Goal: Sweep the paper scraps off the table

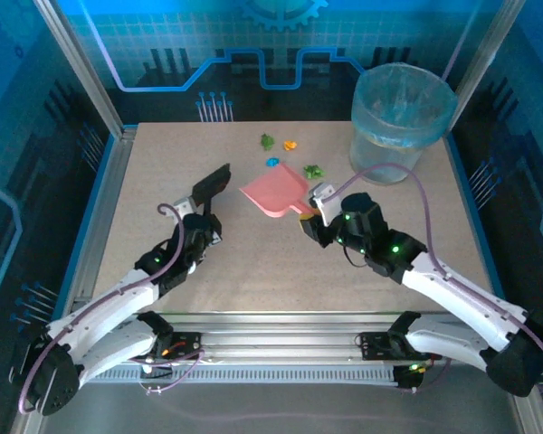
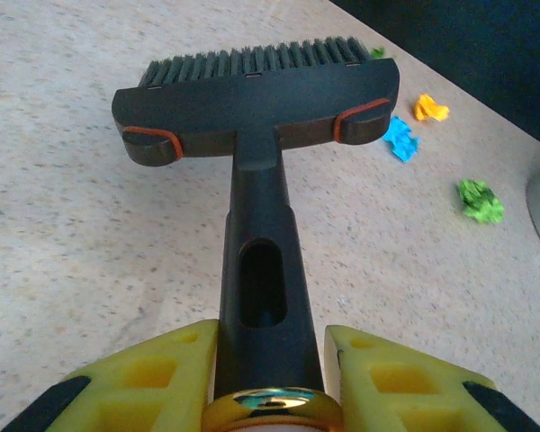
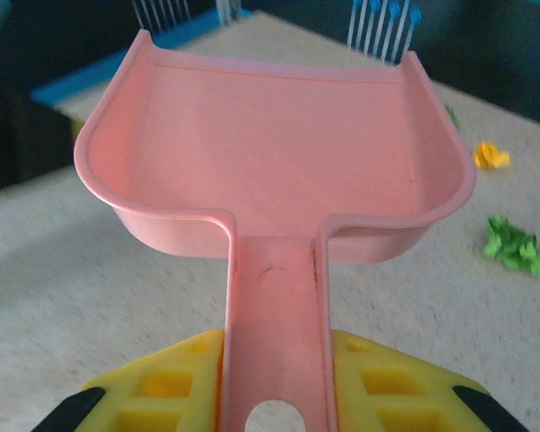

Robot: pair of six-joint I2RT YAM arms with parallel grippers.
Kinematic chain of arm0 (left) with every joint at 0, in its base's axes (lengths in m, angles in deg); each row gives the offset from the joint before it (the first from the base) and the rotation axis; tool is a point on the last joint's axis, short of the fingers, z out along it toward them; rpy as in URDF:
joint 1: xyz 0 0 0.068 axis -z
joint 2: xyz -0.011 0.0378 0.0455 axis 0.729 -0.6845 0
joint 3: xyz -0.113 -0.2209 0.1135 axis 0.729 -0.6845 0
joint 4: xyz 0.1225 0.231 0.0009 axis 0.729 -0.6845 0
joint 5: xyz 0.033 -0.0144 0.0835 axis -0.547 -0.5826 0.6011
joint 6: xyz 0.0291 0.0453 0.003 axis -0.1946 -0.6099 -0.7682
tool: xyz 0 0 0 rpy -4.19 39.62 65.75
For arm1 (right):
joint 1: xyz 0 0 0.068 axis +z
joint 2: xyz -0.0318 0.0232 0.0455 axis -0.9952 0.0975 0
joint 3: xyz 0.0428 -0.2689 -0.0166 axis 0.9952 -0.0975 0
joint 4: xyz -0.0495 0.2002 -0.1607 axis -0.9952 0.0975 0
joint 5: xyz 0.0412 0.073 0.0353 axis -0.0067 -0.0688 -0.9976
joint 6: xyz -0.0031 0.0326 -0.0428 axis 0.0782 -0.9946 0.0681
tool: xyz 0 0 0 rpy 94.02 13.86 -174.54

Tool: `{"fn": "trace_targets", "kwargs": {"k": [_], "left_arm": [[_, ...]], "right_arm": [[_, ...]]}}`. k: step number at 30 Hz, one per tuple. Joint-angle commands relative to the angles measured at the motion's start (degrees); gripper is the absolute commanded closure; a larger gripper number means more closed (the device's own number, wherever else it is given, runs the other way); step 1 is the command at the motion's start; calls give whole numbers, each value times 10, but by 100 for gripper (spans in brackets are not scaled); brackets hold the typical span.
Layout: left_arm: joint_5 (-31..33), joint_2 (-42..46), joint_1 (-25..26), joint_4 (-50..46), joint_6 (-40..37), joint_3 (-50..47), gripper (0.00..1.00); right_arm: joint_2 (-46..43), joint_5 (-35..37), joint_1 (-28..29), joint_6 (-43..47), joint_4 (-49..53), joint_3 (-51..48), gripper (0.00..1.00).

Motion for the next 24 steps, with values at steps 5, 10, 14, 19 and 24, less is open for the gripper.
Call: {"fn": "trace_targets", "kwargs": {"k": [5, 10, 14, 19, 24], "left_arm": [[-20, -6, -54, -98, 18, 113, 100], [-53, -77, -67, -144, -14, 222, 100], [-85, -169, -71, -190, -33, 330, 100], [-129, -306, -72, -250, -67, 486, 100], [-151, -445, -71, -323, -105, 650, 100]], "right_arm": [[72, 111, -1, -30, -178, -93, 100], [142, 150, -15, -62, -228, -106, 100], [188, 167, -17, -67, -253, -116, 100], [202, 190, -17, -87, -335, -164, 100], [208, 180, -16, -88, -344, -157, 100]]}}
